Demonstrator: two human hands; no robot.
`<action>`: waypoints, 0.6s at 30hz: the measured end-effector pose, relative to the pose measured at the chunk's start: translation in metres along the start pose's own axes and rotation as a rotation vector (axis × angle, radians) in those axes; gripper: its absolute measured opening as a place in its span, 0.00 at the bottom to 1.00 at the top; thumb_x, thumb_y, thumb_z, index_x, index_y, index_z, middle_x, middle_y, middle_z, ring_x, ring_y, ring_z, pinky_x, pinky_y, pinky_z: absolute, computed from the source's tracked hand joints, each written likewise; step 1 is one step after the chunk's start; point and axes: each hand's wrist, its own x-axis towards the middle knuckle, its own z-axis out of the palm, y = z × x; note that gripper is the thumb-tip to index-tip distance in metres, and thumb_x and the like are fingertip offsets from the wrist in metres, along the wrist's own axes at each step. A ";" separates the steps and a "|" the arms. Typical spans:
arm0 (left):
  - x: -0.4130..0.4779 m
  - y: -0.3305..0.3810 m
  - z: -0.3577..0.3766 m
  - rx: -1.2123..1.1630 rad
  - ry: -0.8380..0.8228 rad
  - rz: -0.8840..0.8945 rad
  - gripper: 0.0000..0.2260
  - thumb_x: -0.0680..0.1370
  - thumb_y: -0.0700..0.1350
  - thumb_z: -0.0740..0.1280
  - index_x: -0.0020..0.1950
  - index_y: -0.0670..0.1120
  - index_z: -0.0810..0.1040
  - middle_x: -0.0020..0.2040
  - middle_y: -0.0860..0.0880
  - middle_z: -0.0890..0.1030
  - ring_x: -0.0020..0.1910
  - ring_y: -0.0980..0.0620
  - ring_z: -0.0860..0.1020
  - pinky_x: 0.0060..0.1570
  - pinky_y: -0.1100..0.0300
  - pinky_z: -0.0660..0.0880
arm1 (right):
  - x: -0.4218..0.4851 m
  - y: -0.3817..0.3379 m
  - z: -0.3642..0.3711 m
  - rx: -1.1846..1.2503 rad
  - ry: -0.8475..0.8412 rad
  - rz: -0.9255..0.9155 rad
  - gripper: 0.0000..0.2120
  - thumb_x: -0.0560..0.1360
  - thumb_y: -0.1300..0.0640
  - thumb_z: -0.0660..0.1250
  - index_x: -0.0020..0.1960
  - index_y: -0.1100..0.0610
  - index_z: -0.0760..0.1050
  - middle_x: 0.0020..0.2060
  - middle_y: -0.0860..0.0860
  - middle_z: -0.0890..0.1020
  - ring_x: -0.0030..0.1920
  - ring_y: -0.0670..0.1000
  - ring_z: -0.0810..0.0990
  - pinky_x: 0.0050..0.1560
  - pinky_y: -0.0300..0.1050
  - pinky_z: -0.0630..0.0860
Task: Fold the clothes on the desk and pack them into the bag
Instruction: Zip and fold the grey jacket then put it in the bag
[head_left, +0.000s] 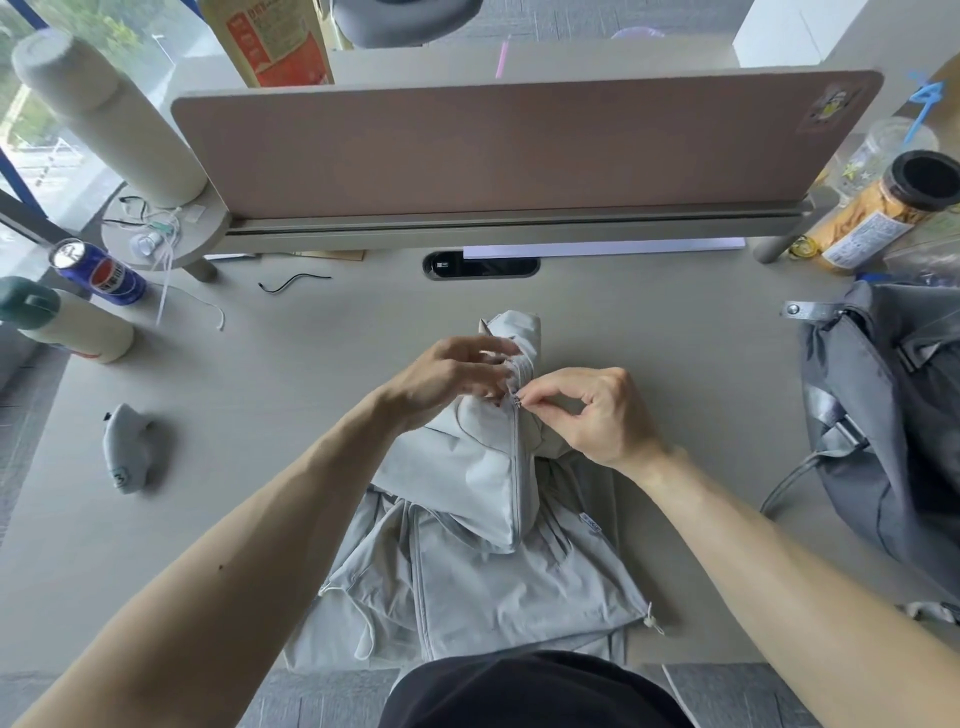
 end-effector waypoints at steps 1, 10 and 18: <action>-0.001 0.000 0.002 -0.092 0.005 0.055 0.12 0.76 0.35 0.69 0.59 0.39 0.78 0.46 0.43 0.81 0.43 0.46 0.80 0.49 0.56 0.78 | -0.001 -0.001 0.001 0.011 -0.011 0.020 0.03 0.71 0.64 0.76 0.45 0.59 0.85 0.42 0.47 0.87 0.43 0.43 0.85 0.46 0.42 0.81; -0.005 -0.004 0.009 -0.229 0.088 0.173 0.08 0.73 0.35 0.68 0.49 0.45 0.78 0.47 0.46 0.83 0.47 0.48 0.80 0.55 0.51 0.75 | 0.004 0.002 0.010 0.190 0.009 0.273 0.05 0.72 0.62 0.75 0.45 0.53 0.83 0.40 0.43 0.86 0.41 0.45 0.85 0.46 0.49 0.83; -0.005 -0.014 0.010 0.168 -0.002 0.175 0.18 0.74 0.36 0.72 0.59 0.33 0.70 0.48 0.44 0.80 0.47 0.51 0.78 0.50 0.58 0.74 | 0.018 0.004 0.019 0.288 0.086 0.290 0.06 0.72 0.64 0.75 0.43 0.54 0.82 0.39 0.50 0.86 0.41 0.50 0.85 0.47 0.51 0.82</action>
